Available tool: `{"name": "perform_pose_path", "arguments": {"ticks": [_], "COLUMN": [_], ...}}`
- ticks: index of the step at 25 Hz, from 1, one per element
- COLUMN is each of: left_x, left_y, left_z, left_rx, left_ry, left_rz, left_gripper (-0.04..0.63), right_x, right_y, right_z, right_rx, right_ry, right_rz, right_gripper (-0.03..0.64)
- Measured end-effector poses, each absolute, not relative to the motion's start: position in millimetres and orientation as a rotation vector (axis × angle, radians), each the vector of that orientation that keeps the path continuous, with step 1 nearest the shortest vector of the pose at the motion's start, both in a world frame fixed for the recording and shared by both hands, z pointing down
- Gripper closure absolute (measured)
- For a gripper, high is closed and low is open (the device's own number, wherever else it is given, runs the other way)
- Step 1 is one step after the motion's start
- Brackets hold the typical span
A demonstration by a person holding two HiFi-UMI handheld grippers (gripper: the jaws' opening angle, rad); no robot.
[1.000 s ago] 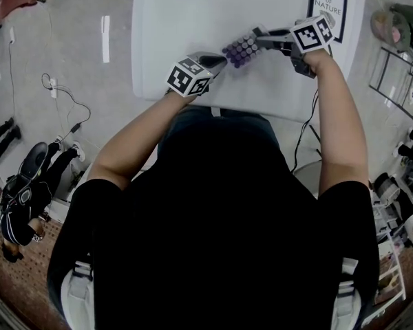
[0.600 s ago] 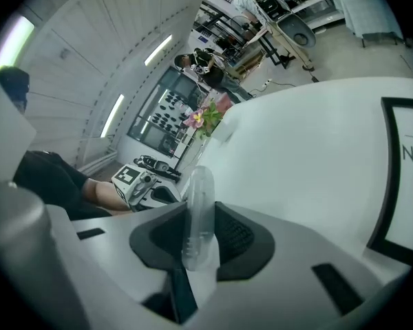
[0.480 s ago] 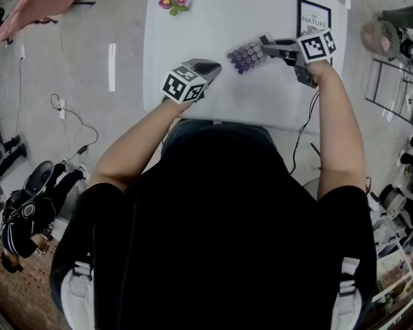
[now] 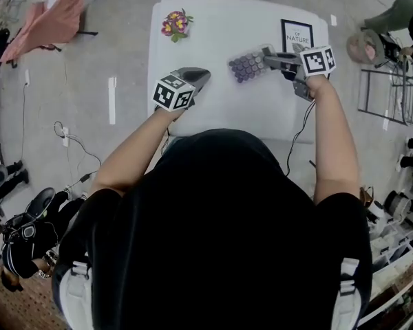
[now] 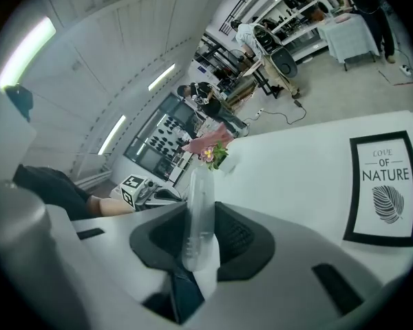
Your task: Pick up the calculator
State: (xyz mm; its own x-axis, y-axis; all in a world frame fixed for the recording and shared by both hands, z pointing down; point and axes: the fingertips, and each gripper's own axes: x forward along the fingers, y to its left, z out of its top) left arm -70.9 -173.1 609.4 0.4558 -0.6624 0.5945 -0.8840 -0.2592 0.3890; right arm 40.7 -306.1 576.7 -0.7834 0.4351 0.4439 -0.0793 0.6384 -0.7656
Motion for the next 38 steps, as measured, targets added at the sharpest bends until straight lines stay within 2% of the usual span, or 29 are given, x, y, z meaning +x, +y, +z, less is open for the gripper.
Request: {"name": "perform_pose_path", "arguments": {"ticks": [22,28,32,38], "left_x": [-108.1,-103.7,-106.5,-106.8], "left_y": [-167.8,-164.9,-167.1,-162.8], "left_z": [549.3,543.6,536.8,531.6], "left_rx": [2.107,2.135,2.151,2.158], "left_ry": [-1.328,-1.305,-1.3,-1.294], "left_rz": [0.413,0.425,0.427,0.432], "left_gripper": [0.569,0.569,0.569,0.569], "right_x": [96.2,114.9,113.7,113.5], "right_y": [-282.4,-268.0,-268.2,-261.4], "right_z": [524.5,522.1,514.0,508.8], "right_rx": [-0.021,0.096,0.048,0.046], "right_ry": [-2.387,-2.322,-2.399,-2.418], "right_rz": [1.279,1.44,1.33,1.347], "right_gripper": [0.508,0.508,0.508,0.508]}}
